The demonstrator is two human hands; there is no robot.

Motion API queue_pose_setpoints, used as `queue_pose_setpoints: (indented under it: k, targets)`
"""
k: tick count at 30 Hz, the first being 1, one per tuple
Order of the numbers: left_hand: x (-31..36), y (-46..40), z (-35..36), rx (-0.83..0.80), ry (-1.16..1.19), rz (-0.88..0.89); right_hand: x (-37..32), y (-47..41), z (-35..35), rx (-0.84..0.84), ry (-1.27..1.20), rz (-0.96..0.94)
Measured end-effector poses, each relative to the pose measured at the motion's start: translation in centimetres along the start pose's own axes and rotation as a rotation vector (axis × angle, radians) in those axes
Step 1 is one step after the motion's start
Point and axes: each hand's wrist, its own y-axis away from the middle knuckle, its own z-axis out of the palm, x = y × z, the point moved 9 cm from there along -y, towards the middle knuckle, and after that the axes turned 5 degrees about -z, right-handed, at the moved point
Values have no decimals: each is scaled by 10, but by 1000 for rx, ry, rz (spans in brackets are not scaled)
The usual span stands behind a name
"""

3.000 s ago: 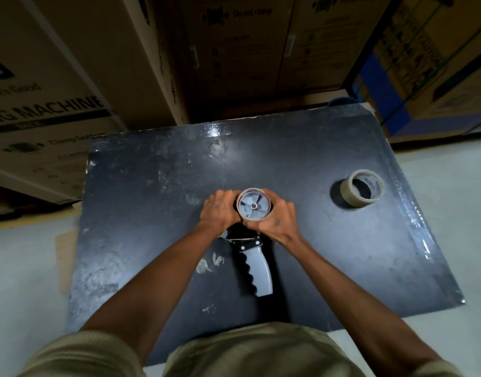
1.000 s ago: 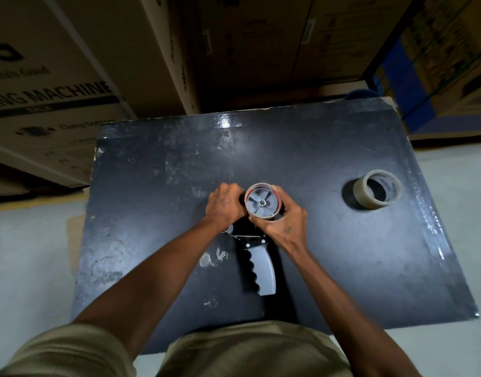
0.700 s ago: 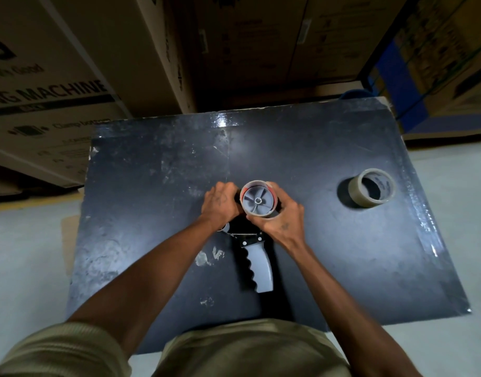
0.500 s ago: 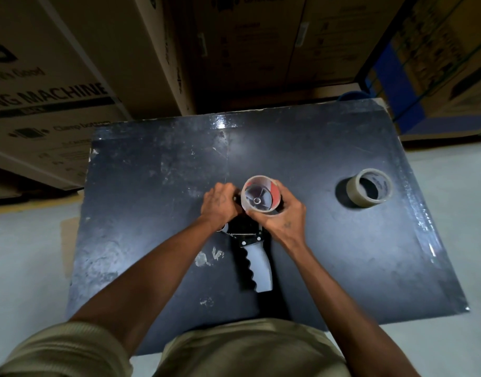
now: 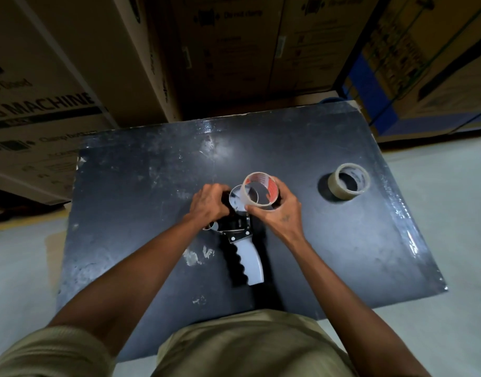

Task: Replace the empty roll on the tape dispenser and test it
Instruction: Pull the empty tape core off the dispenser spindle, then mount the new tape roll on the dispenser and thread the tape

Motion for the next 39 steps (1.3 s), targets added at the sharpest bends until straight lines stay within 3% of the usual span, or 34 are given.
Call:
queue_pose_setpoints:
  k: [9,19,33,39]
  targets:
    - [0,11,-1,11,127,86,36,23,-41,101,10,94]
    - [-7,14,1,62,196,47,80,71,-118,295,205,183]
    - [3,24,-2,77,175,124,111,114,-221,613,327,280]
    - [-4,18,1,65,148,135,134,122,-251,731,262,363]
